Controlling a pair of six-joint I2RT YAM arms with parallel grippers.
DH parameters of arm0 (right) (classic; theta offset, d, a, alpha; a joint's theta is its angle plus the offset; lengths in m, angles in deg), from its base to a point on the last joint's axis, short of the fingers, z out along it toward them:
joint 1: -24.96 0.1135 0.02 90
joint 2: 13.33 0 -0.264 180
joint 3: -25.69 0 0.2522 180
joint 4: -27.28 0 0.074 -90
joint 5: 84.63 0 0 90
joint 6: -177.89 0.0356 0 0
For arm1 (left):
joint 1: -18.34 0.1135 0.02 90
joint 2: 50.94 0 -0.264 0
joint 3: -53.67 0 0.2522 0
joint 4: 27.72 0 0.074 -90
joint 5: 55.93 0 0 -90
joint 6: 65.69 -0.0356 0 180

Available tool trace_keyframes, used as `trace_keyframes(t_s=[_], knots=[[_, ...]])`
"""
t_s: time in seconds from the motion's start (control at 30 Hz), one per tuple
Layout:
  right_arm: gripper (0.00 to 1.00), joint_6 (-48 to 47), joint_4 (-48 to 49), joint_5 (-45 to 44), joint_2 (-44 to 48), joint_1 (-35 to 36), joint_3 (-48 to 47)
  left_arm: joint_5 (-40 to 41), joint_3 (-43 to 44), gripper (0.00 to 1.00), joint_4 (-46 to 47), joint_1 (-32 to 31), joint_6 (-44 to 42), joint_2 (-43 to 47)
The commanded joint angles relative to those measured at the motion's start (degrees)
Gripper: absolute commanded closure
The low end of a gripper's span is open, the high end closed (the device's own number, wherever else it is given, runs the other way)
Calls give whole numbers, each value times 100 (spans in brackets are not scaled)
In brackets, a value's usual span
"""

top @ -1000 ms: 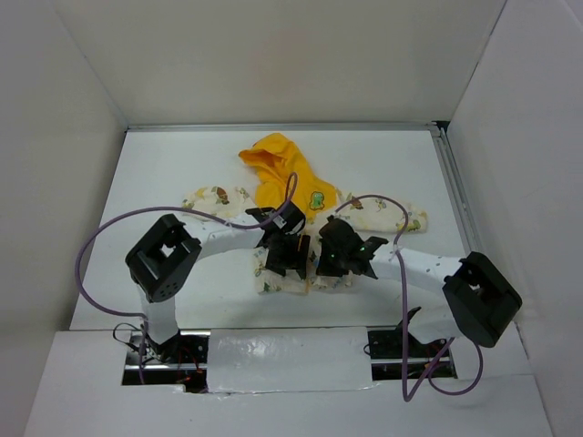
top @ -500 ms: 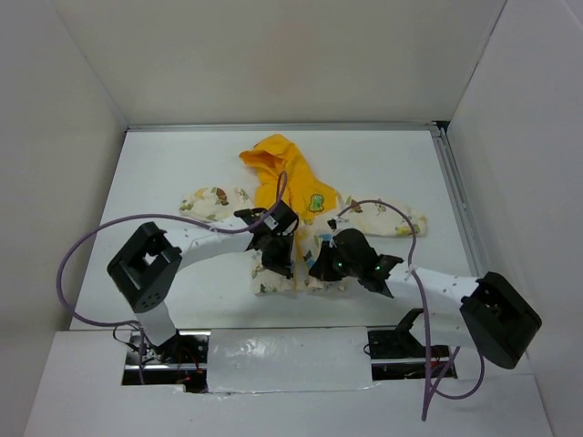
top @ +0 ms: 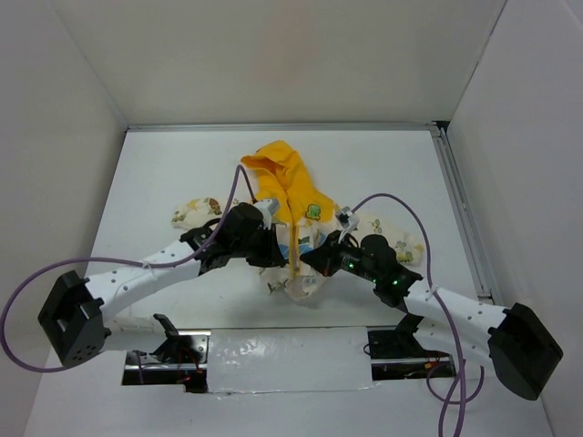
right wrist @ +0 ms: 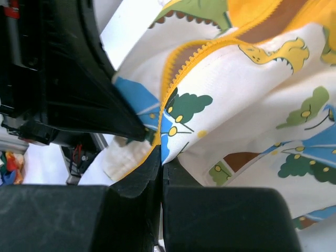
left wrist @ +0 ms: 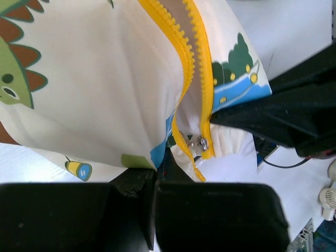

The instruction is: Zip up the jacket

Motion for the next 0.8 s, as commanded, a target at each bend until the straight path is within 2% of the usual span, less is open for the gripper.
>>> trace_keyframes(t_s=[0.0, 0.13, 0.33, 0.43, 0.53, 0.6, 0.63, 0.7, 0.77], knots=[[100, -293, 98, -94, 155, -82, -192, 58, -178, 92, 649, 40, -205, 420], [100, -180, -62, -200, -38, -152, -193, 243, -143, 82, 324, 67, -169, 334], [100, -91, -290, -261, -478, -161, -263, 138, -90, 81, -169, 67, -20, -106], [100, -30, -370, -375, -610, -170, -263, 103, -108, 68, -248, 67, 41, -124], [100, -4, -343, -314, -663, -161, -219, 68, -108, 60, -239, 67, 15, -53], [100, -30, -387, -314, -680, -170, -254, 15, -125, 63, -222, 67, -20, -36], [100, -30, -413, -314, -672, -161, -280, 6, -126, 69, -230, 67, -3, -27], [100, -56, -431, -288, -671, -161, -289, -73, -143, 68, -196, 67, -64, -27], [100, -56, -466, -226, -698, -153, -324, -248, -143, 44, -160, 67, -274, -97]])
